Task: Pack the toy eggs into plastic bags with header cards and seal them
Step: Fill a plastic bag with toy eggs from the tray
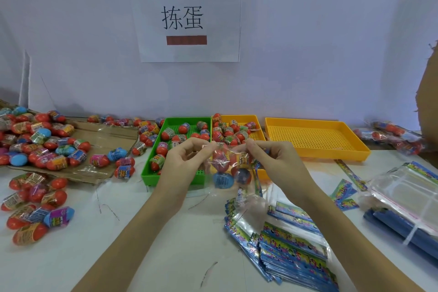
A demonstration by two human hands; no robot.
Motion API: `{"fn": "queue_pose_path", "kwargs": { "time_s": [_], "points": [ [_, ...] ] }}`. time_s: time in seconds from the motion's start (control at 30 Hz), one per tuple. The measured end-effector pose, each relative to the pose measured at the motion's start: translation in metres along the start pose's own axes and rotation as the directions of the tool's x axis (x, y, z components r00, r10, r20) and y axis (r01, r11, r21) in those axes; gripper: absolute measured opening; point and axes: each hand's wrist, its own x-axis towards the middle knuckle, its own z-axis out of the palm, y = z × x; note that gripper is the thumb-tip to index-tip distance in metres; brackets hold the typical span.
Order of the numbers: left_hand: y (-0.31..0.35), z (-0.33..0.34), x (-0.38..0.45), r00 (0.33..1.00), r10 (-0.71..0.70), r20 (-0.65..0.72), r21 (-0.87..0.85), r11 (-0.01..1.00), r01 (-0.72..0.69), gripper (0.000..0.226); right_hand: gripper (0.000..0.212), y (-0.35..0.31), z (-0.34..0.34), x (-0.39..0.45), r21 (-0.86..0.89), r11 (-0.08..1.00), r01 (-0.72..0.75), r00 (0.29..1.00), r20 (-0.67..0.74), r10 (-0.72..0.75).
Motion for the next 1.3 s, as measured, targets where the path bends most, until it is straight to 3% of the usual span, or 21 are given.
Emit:
{"fn": "queue_pose_path", "kwargs": {
  "time_s": [0.1,0.27,0.47,0.53,0.67,0.77,0.83,1.0,1.2,1.3],
  "points": [
    [0.001,0.000,0.000,1.000,0.001,0.005,0.074,0.997,-0.001,0.028,0.030,0.000,-0.004,0.000,-0.030,0.999,-0.022,1.000,0.017,0.022],
    [-0.001,0.001,0.002,0.998,0.036,-0.060,0.009,0.999,-0.036,0.016,0.029,-0.002,-0.002,0.001,-0.042,0.999,0.008,0.999,0.031,-0.007],
    [0.003,-0.010,0.005,0.974,0.009,-0.227,-0.122,0.992,-0.038,0.019,0.028,0.003,-0.007,0.002,0.091,0.960,-0.263,0.931,0.283,0.228],
    [0.005,-0.011,0.007,0.975,-0.025,-0.220,-0.180,0.984,-0.015,0.021,0.016,0.003,-0.005,0.001,0.132,0.967,-0.218,0.958,0.217,0.187],
    [0.008,-0.008,0.008,0.996,-0.078,-0.030,-0.480,0.876,0.054,0.059,0.015,0.005,-0.006,0.004,0.243,0.959,-0.144,0.986,-0.050,0.161],
    [0.004,-0.002,0.004,0.995,-0.070,0.077,-0.168,0.982,0.082,0.054,0.016,0.004,-0.011,0.005,0.301,0.946,-0.118,0.977,-0.135,0.164],
    [-0.003,0.003,0.002,0.999,-0.029,0.033,0.003,1.000,0.029,0.040,0.016,0.003,-0.012,0.005,0.318,0.940,-0.120,0.974,-0.143,0.173],
    [-0.008,0.000,0.002,0.999,-0.005,-0.040,-0.035,0.999,0.004,0.035,0.015,0.004,-0.009,0.005,0.330,0.936,-0.121,0.977,-0.129,0.172],
    [-0.009,-0.002,0.006,0.991,0.062,-0.120,-0.040,0.997,-0.067,0.030,0.016,0.012,-0.009,0.008,-0.002,1.000,-0.008,0.997,-0.079,0.008],
    [-0.009,-0.001,0.006,0.988,0.080,-0.132,-0.025,0.996,-0.084,0.024,0.020,0.011,-0.013,0.010,-0.041,0.997,0.058,0.994,-0.091,-0.061]
  ]
}}
